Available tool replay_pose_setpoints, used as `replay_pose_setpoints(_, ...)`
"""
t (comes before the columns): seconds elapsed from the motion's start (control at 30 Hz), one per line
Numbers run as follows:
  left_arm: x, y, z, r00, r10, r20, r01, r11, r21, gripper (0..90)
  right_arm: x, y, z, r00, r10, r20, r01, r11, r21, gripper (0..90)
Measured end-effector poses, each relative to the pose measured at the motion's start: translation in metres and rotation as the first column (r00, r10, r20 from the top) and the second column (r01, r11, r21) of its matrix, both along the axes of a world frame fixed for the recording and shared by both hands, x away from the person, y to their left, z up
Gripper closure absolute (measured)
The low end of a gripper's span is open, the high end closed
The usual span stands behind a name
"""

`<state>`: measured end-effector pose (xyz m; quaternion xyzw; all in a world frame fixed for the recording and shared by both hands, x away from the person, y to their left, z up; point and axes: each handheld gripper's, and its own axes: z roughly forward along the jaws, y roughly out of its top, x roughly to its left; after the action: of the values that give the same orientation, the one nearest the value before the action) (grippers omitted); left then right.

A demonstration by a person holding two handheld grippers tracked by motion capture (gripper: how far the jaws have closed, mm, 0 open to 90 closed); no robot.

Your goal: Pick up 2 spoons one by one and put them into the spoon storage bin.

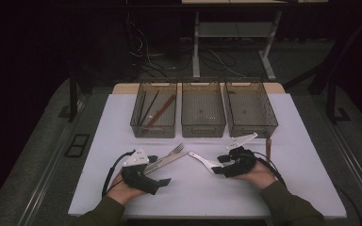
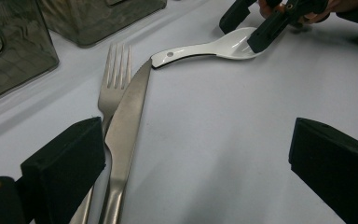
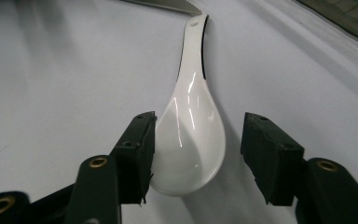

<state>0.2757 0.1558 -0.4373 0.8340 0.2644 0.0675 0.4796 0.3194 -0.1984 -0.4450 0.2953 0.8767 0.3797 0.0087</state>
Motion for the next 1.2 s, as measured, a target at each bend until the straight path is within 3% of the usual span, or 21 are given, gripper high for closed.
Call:
replay_pose_setpoints(0.57,-0.0006,-0.0006,-0.0001,1.0,-0.003,0.003,0.003,1.0,0.003,2.9,-0.0072,0.0047,-0.0019,0.9982,0.056,0.024,-0.055,0.9978,-0.038,64.2)
replay_pose_setpoints(1.2,-0.0002,-0.0006,-0.0008,1.0,-0.004,0.003,0.004,0.9999,0.011,3.6,-0.0055,0.0013,-0.0023,0.9979,0.058,-0.031,-0.057,0.9982,0.019,79.9)
